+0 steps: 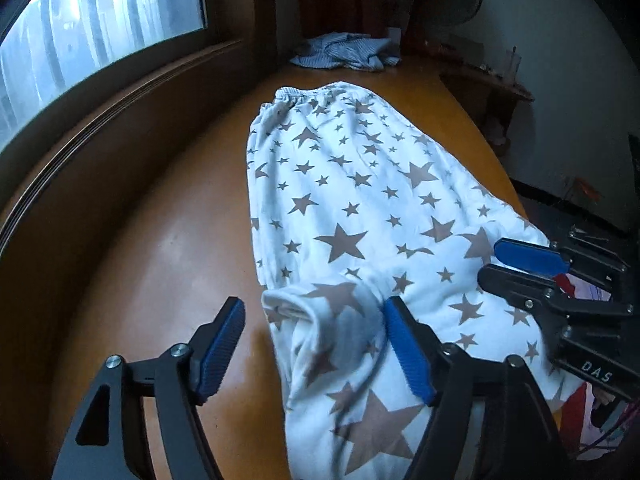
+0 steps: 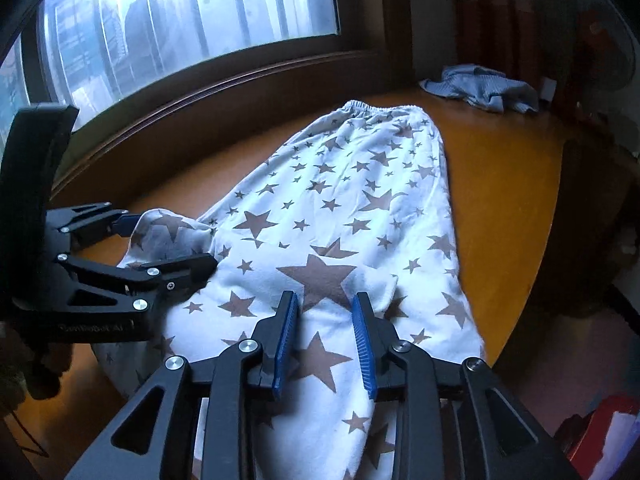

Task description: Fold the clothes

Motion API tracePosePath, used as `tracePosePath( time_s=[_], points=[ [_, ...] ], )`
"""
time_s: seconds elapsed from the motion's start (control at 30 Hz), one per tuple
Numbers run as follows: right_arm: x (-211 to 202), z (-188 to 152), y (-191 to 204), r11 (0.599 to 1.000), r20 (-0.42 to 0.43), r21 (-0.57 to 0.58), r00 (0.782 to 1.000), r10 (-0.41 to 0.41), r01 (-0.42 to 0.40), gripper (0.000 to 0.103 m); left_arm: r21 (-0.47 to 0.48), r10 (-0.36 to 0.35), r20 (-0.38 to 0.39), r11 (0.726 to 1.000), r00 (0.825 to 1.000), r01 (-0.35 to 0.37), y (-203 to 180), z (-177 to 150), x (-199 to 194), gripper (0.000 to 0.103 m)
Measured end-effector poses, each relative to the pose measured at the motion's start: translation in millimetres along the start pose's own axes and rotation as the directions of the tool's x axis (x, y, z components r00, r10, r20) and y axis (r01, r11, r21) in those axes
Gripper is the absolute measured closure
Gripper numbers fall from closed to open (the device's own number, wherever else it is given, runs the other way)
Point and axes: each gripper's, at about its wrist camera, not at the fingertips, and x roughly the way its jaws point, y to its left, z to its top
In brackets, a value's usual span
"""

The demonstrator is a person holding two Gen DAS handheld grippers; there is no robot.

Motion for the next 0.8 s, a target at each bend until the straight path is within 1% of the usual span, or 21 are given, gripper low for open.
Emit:
tracePosePath(
  time_s=[0.1, 0.2, 0.3, 0.33, 0.47, 0.6, 0.7, 0.8],
  points=[
    [-4, 2, -1, 1.0, -0.008, 0.009, 1.0, 0.008, -0.008, 0.073, -0.027, -0.023, 0.009, 0.999, 1.0, 0.023, 5, -2, -5, 0.026],
    [-20, 5, 0, 1.0, 0.041, 0.003, 0.999, -0.005, 0.005, 0.072, -0.053, -0.028, 0.06, 0.998, 0.998, 0.032, 11, -7, -26, 0.027],
    [-47, -3, 2, 1.0, 0.089, -0.028, 0.996, -0.003, 0.005, 0.059, -0.06, -0.041, 0.105, 0.997, 0.994, 0.048, 18, -19, -54, 0.028],
    [-55, -9, 1, 0.999, 0.093, -0.033, 0.996, 0.006, -0.003, 0.057, -0.054, -0.049, 0.109, 0.997, 0.993, 0.055, 20, -25, -63, 0.028],
    [-78, -34, 0, 0.997, 0.064, -0.066, 0.997, 0.039, -0.035, 0.057, -0.013, -0.061, 0.084, 0.998, 0.995, 0.062, 22, -52, -83, 0.028],
    [-85, -64, 7, 0.993, 0.003, -0.111, 0.999, 0.044, -0.044, 0.057, 0.027, -0.078, 0.029, 0.997, 0.997, 0.077, 12, -78, -84, 0.028],
    [-82, -81, 19, 0.984, -0.029, -0.178, 0.999, 0.023, -0.028, 0.057, 0.061, -0.088, -0.008, 0.994, 0.996, 0.089, 2, -89, -76, 0.028],
    [-77, -87, 27, 0.971, -0.026, -0.238, 0.999, -0.018, 0.011, 0.057, 0.086, -0.101, -0.029, 0.991, 0.994, 0.104, -9, -93, -68, 0.028]
  ],
)
